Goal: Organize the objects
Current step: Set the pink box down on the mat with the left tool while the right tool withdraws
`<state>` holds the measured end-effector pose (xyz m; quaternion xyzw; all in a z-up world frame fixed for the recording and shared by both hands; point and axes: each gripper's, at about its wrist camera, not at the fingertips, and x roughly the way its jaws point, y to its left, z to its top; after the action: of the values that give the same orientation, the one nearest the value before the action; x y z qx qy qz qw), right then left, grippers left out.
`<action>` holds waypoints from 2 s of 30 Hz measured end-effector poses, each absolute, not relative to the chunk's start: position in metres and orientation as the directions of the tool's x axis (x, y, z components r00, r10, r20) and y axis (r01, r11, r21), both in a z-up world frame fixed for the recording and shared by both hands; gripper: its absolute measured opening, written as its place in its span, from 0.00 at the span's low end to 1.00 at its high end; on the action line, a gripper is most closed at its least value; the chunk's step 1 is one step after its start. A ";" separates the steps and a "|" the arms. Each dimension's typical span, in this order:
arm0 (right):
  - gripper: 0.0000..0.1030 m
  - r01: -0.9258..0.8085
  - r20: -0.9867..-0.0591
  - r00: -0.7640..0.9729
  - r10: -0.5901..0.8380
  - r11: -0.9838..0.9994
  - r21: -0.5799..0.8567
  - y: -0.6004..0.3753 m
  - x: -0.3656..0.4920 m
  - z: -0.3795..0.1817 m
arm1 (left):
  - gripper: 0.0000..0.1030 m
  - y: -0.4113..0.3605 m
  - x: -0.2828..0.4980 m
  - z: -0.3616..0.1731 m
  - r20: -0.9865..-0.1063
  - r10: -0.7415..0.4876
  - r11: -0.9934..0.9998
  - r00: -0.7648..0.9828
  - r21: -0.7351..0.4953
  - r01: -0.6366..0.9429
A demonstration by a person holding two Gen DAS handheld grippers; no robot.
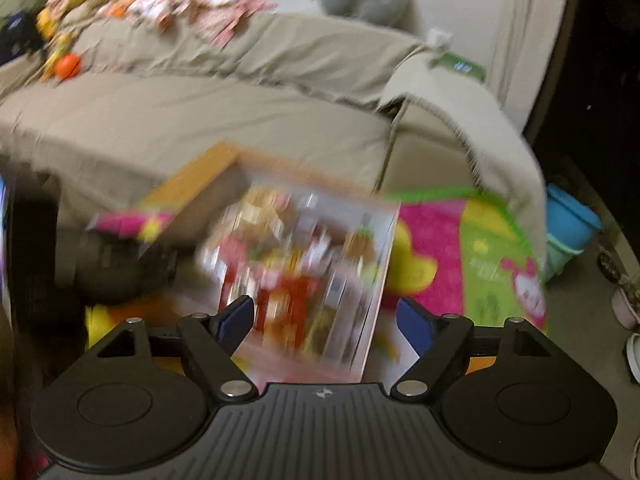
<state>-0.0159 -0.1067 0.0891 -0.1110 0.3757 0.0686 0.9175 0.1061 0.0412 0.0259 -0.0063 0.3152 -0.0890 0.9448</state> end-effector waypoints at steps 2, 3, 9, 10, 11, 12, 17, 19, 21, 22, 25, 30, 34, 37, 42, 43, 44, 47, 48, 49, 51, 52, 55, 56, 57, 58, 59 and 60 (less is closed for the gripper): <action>0.76 -0.229 -0.721 0.691 0.048 0.961 -0.155 -0.111 -0.028 0.069 | 0.13 0.037 0.108 0.026 -0.598 -0.159 0.986 0.786 -0.051 0.161; 0.76 -0.230 -0.723 0.689 0.048 0.961 -0.156 -0.114 -0.031 0.060 | 0.13 0.035 0.109 0.027 -0.599 -0.152 0.986 0.786 -0.041 0.159; 0.76 -0.171 -0.704 0.708 0.064 0.982 -0.083 -0.139 -0.018 0.029 | 0.13 0.005 0.130 0.027 -0.612 -0.115 0.987 0.782 0.021 0.162; 0.76 -0.163 -0.695 0.715 0.075 0.985 -0.061 -0.143 -0.014 0.025 | 0.13 -0.002 0.135 0.027 -0.612 -0.120 0.985 0.782 0.022 0.169; 0.76 -0.150 -0.681 0.729 0.069 0.987 -0.060 -0.145 -0.012 0.022 | 0.13 -0.009 0.141 0.026 -0.610 -0.127 0.984 0.782 0.023 0.178; 0.76 -0.141 -0.666 0.743 0.056 0.987 -0.073 -0.146 -0.009 0.019 | 0.14 -0.014 0.148 0.026 -0.607 -0.135 0.982 0.783 0.021 0.186; 0.77 -0.094 -0.610 0.792 0.039 0.994 -0.059 -0.157 -0.005 0.009 | 0.68 -0.015 0.165 0.023 -0.606 -0.008 0.989 0.796 0.113 0.095; 0.77 -0.088 -0.596 0.802 0.038 0.995 -0.055 -0.159 -0.007 0.007 | 0.76 -0.010 0.159 0.024 -0.592 0.016 0.992 0.806 0.108 0.060; 0.78 -0.062 -0.582 0.813 0.025 0.997 -0.044 -0.163 -0.011 0.006 | 0.76 -0.006 0.146 0.030 -0.566 0.010 0.994 0.824 0.093 0.052; 0.80 -0.045 -0.581 0.814 0.020 0.999 -0.028 -0.167 -0.014 0.007 | 0.76 -0.005 0.137 0.035 -0.544 0.010 0.994 0.839 0.093 0.049; 0.95 -0.021 -0.583 0.811 0.039 0.999 0.038 -0.178 -0.030 0.012 | 0.76 -0.006 0.097 0.049 -0.466 0.021 0.990 0.884 0.130 0.045; 1.00 -0.024 -0.593 0.803 0.062 0.997 0.073 -0.171 -0.069 0.012 | 0.74 -0.008 0.009 0.057 -0.368 0.014 0.987 0.930 0.151 0.046; 1.00 -0.020 -0.610 0.791 0.045 0.999 0.048 -0.153 -0.092 -0.002 | 0.74 -0.017 -0.036 0.034 -0.449 -0.032 0.984 0.893 0.144 0.108; 1.00 0.005 -0.662 0.749 -0.026 0.999 -0.034 -0.143 -0.091 -0.012 | 0.74 -0.021 -0.043 0.020 -0.506 -0.051 0.985 0.861 0.116 0.126; 1.00 0.035 -0.629 0.777 -0.012 0.999 0.025 -0.151 -0.100 -0.018 | 0.73 -0.027 -0.038 0.004 -0.561 -0.047 0.983 0.827 0.121 0.139; 1.00 0.056 -0.622 0.782 -0.032 0.998 0.019 -0.150 -0.102 -0.018 | 0.73 -0.026 -0.039 0.002 -0.563 -0.053 0.984 0.824 0.110 0.138; 1.00 0.081 -0.622 0.781 -0.060 0.997 0.005 -0.148 -0.103 -0.019 | 0.73 -0.023 -0.039 0.001 -0.568 -0.063 0.987 0.821 0.088 0.137; 1.00 0.089 -0.617 0.783 -0.079 0.996 -0.015 -0.144 -0.105 -0.018 | 0.74 -0.012 -0.039 -0.001 -0.582 -0.101 0.992 0.807 0.006 0.129; 1.00 0.090 -0.618 0.782 -0.079 0.996 -0.014 -0.144 -0.105 -0.018 | 0.74 -0.012 -0.040 -0.001 -0.581 -0.101 0.992 0.807 0.007 0.129; 1.00 0.093 -0.621 0.780 -0.077 0.996 -0.006 -0.146 -0.103 -0.019 | 0.74 -0.014 -0.041 -0.001 -0.581 -0.094 0.992 0.809 0.018 0.129; 1.00 0.092 -0.625 0.777 -0.070 0.996 0.003 -0.147 -0.101 -0.019 | 0.74 -0.017 -0.041 -0.001 -0.580 -0.082 0.992 0.810 0.032 0.123; 1.00 0.090 -0.626 0.777 -0.067 0.996 0.004 -0.148 -0.101 -0.019 | 0.74 -0.017 -0.040 -0.001 -0.581 -0.081 0.992 0.810 0.028 0.119; 1.00 0.089 -0.625 0.778 -0.063 0.996 0.009 -0.149 -0.102 -0.020 | 0.74 -0.018 -0.040 -0.001 -0.582 -0.077 0.994 0.809 0.022 0.110; 1.00 0.089 -0.624 0.779 -0.061 0.996 0.014 -0.149 -0.102 -0.020 | 0.74 -0.020 -0.040 -0.001 -0.582 -0.073 0.994 0.810 0.027 0.110; 1.00 0.089 -0.625 0.779 -0.060 0.996 0.015 -0.150 -0.103 -0.020 | 0.74 -0.020 -0.040 -0.001 -0.582 -0.072 0.994 0.810 0.029 0.110; 1.00 0.088 -0.624 0.779 -0.059 0.996 0.016 -0.150 -0.103 -0.020 | 0.74 -0.019 -0.041 -0.001 -0.582 -0.073 0.994 0.810 0.027 0.110; 1.00 0.087 -0.624 0.780 -0.056 0.996 0.020 -0.150 -0.104 -0.020 | 0.73 -0.019 -0.041 -0.001 -0.582 -0.076 0.994 0.810 0.024 0.110; 1.00 0.085 -0.623 0.781 -0.050 0.996 0.026 -0.152 -0.104 -0.020 | 0.72 -0.019 -0.041 -0.001 -0.582 -0.079 0.994 0.809 0.019 0.110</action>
<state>-0.1043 -0.1516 -0.0200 0.0265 0.3290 -0.0360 0.9433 -0.0405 -0.0192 -0.0006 0.0257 0.3047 -0.0498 0.9508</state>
